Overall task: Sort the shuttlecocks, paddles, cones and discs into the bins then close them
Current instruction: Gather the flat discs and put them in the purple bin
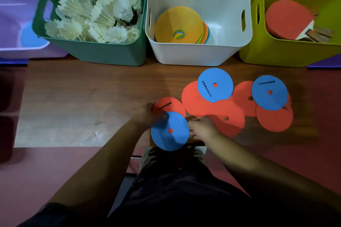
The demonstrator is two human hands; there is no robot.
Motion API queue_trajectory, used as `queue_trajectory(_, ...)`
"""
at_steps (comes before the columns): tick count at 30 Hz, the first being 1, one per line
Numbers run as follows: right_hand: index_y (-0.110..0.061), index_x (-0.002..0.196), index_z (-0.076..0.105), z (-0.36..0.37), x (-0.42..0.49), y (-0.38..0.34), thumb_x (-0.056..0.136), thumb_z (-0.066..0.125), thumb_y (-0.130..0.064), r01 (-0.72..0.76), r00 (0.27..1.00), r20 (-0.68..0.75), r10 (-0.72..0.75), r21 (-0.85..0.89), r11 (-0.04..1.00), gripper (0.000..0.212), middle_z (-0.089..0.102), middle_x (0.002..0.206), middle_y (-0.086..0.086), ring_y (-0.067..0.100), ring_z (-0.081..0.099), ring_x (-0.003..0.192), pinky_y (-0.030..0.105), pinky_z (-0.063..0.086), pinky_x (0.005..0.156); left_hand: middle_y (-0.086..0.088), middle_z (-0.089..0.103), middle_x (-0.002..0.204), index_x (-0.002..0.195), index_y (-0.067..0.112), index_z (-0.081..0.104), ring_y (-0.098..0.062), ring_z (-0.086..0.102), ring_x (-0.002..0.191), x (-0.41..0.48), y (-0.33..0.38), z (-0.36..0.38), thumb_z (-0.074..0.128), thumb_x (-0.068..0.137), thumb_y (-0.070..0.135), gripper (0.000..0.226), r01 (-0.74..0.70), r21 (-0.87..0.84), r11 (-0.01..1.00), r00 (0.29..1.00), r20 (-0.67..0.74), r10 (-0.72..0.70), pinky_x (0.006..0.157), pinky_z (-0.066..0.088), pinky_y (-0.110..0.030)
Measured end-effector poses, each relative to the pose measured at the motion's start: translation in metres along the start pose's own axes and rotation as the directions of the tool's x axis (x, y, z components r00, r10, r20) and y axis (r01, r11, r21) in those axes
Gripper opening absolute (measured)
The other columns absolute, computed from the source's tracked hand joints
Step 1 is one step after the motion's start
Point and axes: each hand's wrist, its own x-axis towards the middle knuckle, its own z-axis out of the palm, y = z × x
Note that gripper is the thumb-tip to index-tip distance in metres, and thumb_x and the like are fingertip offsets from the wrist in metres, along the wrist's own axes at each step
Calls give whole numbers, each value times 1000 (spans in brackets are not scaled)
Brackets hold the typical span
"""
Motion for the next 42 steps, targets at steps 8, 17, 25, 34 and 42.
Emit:
queue_trajectory(8,-18,110,65,-15,-11,-7,74,81,-23,252,968,71,-242,-244,936,39,73,85,0,22,72,84,45,58,83,12,79,87,99,33,76,-9,73,83,-35,-18,14,81,74,22,27,-86,-263,961,995,-72,69,82,60,-41)
queue_trajectory(17,-21,79,58,-53,-25,-68,87,80,-25,623,746,40,-665,-396,675,25,58,85,0,21,60,82,37,48,75,-11,75,110,116,16,73,-29,70,105,-49,9,-15,80,89,19,28,-305,-340,890,937,-275,216,93,54,-42)
queue_trajectory(25,-31,114,76,-54,-20,-66,90,74,-18,636,740,190,-645,-508,581,27,71,100,-8,14,67,96,31,52,86,-8,75,103,112,19,72,-29,70,97,-37,4,13,79,89,21,24,-109,47,993,953,-277,118,73,45,-30)
queue_trajectory(34,-28,93,64,-45,-32,-101,102,59,-42,612,748,250,-614,-618,494,18,68,90,-4,18,65,88,41,57,79,-1,77,106,120,24,72,-18,71,98,-46,-1,1,73,96,36,27,-105,-108,989,917,-395,54,77,48,-29)
queue_trajectory(42,-19,95,61,2,-60,-154,98,66,-45,695,651,365,-666,-640,328,26,59,91,1,24,59,86,41,51,76,2,73,115,125,22,61,-19,70,104,-67,-14,-39,79,88,51,50,-82,-365,927,884,-456,-102,88,61,-45)
